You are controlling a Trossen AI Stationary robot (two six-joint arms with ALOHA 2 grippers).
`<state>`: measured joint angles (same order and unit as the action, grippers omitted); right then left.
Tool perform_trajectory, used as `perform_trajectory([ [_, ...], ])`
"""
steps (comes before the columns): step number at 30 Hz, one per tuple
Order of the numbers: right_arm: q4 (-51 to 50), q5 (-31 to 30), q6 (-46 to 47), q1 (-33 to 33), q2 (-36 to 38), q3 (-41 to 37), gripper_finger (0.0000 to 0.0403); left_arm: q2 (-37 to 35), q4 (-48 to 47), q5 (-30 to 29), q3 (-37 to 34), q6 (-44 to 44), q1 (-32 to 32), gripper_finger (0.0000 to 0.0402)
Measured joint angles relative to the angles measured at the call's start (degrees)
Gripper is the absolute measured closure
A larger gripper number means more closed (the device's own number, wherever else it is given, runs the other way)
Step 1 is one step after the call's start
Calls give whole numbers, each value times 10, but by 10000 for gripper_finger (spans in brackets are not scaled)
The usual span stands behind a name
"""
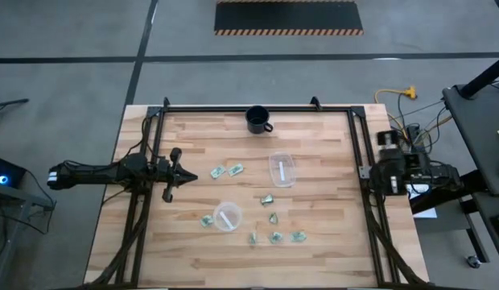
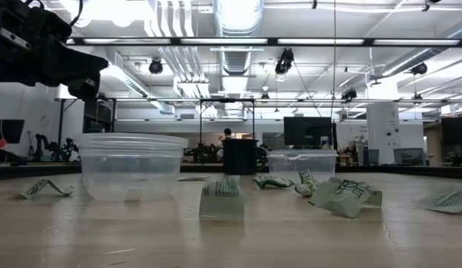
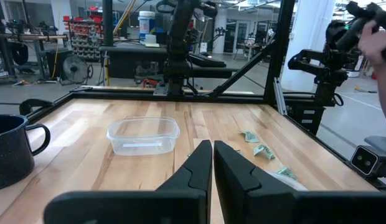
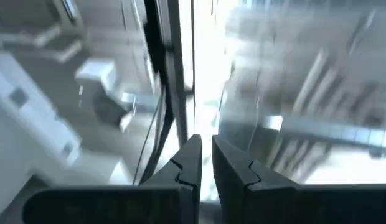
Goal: Pick and place items into bin
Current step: Put the white stevia packet into the right transparent bin
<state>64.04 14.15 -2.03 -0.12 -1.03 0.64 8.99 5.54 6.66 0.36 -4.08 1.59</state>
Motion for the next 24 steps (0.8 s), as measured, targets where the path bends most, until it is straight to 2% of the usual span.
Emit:
perform_trajectory([
  [3, 29, 21, -35, 0, -8, 19, 374, 0, 0, 0, 0, 0, 0, 402],
  [9, 23, 130, -75, 0, -49, 83, 374, 0, 0, 0, 0, 0, 0, 402],
  [20, 9, 129, -86, 0, -221, 285, 374, 0, 0, 0, 0, 0, 0, 402],
  [22, -30, 124, -87, 0, -246, 332, 374, 0, 0, 0, 0, 0, 0, 402],
  [24, -100, 94, -98, 0, -265, 383, 374, 0, 0, 0, 0, 0, 0, 402],
])
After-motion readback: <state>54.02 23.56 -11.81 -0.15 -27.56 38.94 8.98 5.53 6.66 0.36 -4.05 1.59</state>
